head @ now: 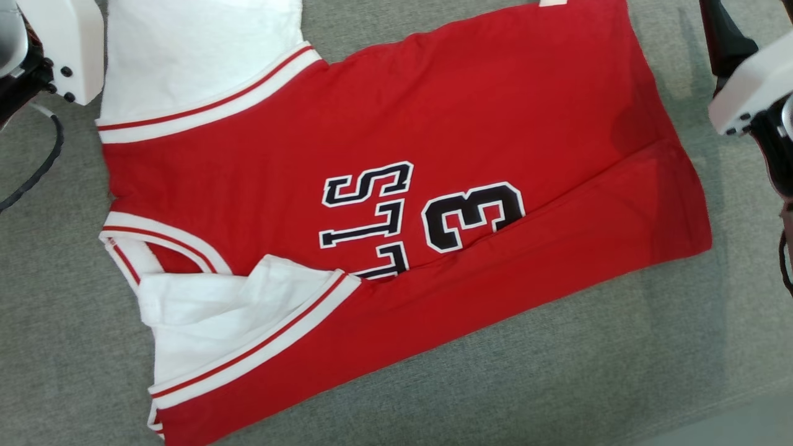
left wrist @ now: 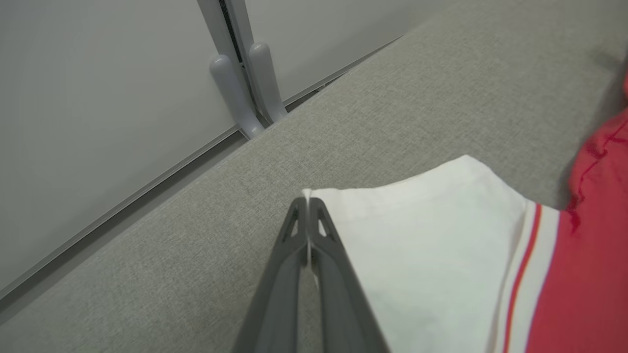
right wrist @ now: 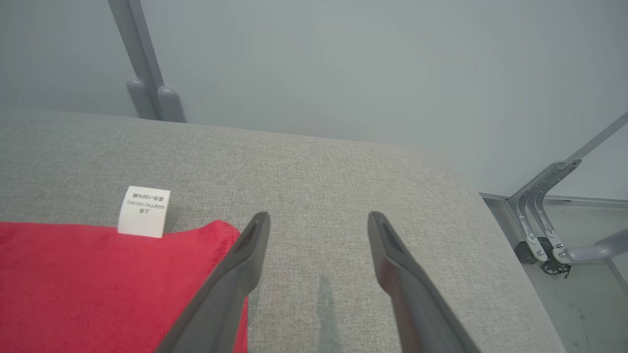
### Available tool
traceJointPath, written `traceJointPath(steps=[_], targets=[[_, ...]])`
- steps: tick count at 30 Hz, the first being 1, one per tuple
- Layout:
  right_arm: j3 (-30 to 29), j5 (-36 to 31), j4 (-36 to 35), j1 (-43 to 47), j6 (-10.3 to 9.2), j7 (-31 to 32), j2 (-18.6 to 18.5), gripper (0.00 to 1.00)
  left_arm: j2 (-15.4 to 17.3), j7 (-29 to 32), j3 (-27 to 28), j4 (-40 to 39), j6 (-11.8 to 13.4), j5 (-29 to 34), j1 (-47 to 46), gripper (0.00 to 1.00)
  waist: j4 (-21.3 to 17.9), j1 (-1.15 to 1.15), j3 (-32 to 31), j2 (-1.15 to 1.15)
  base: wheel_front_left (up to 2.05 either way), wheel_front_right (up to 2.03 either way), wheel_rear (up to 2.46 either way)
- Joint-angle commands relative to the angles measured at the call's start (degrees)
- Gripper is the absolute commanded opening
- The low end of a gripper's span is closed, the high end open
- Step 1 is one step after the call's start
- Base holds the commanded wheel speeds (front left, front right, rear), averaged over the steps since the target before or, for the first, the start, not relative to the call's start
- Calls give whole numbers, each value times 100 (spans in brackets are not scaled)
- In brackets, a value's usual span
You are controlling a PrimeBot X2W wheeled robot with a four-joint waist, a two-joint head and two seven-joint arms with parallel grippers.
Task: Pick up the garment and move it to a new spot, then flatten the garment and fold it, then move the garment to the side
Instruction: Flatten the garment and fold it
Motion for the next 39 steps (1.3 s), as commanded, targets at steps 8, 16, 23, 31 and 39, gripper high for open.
traceJointPath(steps=[8, 16, 23, 31, 39], targets=[[256, -676, 1407, -946, -5, 351, 276, 100, -44, -200, -198, -282, -30, -113, -191, 0, 473, 0, 85, 0, 0, 0, 0], [466, -576, 2191, -1213, -5, 409, 442, 100, 97, -229, -354, -379, -22, -229, -242, 0, 533, 0, 69, 0, 0, 0, 0], [681, -393, 2480, -1378, -6, 288, 333, 33, 81, -307, -461, -357, -22, -268, -294, 0, 593, 0, 63, 0, 0, 0, 0], [856, -164, 2545, -1542, -5, 167, 266, 0, 97, -720, -549, -326, -23, -178, -334, 0, 657, 0, -41, 0, 0, 0, 0], [600, -8, 2458, -1617, -6, -558, 48, 0, -6, -1743, -434, -223, -23, 22, -495, 0, 793, 0, -229, 0, 0, 0, 0]])
